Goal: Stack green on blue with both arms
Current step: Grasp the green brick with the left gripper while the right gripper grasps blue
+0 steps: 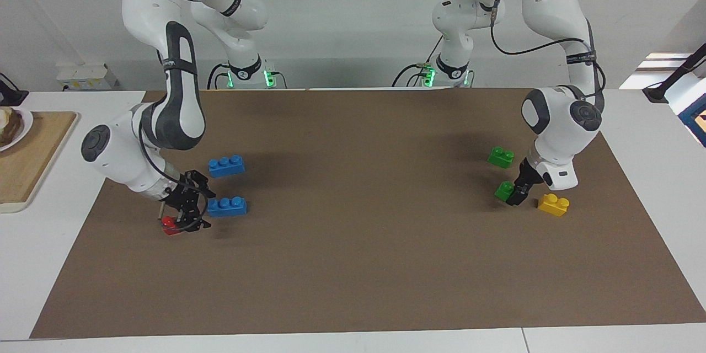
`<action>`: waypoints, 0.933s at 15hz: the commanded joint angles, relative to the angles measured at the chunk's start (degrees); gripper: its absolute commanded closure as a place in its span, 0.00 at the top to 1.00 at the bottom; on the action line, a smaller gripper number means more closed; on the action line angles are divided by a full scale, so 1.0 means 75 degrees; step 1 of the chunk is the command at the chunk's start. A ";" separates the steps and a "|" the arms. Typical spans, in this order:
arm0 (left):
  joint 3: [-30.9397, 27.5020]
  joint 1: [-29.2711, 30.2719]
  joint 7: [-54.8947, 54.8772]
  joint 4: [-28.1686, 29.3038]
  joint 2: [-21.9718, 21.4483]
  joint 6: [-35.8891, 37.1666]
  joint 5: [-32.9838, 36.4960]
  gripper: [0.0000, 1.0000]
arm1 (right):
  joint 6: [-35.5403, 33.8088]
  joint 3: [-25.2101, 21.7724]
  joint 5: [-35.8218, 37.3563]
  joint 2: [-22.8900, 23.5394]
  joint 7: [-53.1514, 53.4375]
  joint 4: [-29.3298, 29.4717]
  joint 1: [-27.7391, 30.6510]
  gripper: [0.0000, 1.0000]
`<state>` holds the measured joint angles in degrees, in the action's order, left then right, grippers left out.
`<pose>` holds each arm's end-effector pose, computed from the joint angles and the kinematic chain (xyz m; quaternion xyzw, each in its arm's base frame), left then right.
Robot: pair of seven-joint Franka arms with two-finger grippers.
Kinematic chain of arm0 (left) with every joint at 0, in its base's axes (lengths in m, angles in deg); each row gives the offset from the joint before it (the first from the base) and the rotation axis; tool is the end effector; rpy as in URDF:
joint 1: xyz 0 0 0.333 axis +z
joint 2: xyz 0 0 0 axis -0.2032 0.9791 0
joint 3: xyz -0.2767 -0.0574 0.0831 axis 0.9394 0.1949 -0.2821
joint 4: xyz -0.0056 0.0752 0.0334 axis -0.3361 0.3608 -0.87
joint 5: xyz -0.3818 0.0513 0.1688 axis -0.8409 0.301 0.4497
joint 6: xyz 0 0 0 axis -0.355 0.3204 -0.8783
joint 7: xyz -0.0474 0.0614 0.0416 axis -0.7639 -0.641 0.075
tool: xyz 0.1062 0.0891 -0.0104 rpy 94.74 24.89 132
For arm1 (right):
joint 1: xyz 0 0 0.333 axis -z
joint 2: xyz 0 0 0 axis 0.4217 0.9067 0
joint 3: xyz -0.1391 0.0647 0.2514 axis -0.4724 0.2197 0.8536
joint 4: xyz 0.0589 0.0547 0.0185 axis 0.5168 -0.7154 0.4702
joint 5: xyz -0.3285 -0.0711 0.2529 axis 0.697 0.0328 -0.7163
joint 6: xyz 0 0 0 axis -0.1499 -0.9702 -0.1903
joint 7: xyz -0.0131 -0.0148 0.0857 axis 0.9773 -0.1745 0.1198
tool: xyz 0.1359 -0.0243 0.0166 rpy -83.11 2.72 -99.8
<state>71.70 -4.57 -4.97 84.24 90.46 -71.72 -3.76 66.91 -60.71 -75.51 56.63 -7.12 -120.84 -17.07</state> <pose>0.6163 0.0046 0.2401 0.9065 0.4214 -0.0022 0.0255 0.6644 -0.0274 0.2535 -0.7090 0.6901 0.1113 0.0932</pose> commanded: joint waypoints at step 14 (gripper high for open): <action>0.0077 -0.0297 0.1249 -0.0760 -0.0394 0.0939 -0.0045 0.00 | 0.0773 0.0013 -0.0175 -0.0317 -0.0766 -0.0987 0.0051 0.57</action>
<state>72.68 -5.00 -0.16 80.60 89.75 -69.29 -3.77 71.97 -60.74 -75.51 56.40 -9.63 -125.81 -17.25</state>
